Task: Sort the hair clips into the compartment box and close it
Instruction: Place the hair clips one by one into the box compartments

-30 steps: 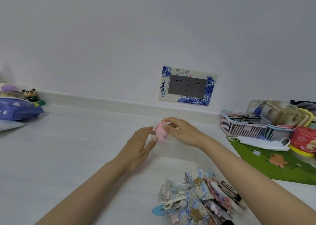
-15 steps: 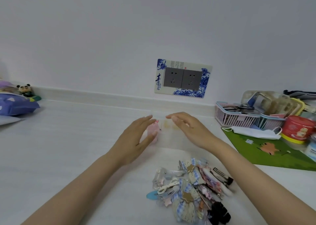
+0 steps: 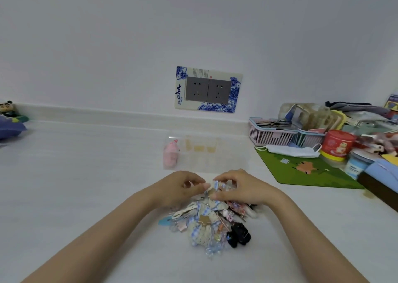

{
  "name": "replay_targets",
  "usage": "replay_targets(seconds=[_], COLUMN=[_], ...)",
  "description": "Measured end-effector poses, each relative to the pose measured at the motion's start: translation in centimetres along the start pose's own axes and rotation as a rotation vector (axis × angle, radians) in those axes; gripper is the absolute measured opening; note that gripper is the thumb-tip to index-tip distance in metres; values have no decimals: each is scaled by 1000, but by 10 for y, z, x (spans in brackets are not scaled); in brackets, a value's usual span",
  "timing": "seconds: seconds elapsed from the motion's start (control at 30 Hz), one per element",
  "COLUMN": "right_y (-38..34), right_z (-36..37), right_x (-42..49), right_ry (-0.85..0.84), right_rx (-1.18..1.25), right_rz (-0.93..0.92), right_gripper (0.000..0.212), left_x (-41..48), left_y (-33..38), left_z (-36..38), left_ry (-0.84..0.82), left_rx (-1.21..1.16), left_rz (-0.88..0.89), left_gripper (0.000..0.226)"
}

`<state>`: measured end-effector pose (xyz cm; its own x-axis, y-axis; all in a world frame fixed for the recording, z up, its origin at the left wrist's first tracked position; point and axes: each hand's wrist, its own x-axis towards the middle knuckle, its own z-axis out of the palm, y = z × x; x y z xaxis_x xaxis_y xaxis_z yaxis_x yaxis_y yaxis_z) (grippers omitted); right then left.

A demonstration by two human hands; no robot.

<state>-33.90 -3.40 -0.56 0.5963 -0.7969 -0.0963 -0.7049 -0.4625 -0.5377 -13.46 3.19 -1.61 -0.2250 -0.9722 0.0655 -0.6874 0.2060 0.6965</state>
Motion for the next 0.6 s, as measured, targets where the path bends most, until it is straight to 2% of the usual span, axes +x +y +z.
replay_targets(seconds=[0.03,0.13,0.23,0.47,0.6], right_y=[0,-3,-1,0,-1], right_z=[1,4,7,12,12], right_x=[0,-2,-3,-3,-4], right_ry=[6,46,115,211,218], right_rx=[19,137,300,430,481], right_rz=[1,-56,-99,-121,-157], right_gripper=[65,43,33,38,40], left_x=[0,1,5,14,14], left_y=[0,-2,-4,-2,3], left_z=[2,7,9,11,7], left_ry=[7,28,63,213,302], left_rx=[-18,-71,-80,-239,-322], left_rz=[-4,-8,-16,-2,62], left_gripper=[38,32,35,13,11])
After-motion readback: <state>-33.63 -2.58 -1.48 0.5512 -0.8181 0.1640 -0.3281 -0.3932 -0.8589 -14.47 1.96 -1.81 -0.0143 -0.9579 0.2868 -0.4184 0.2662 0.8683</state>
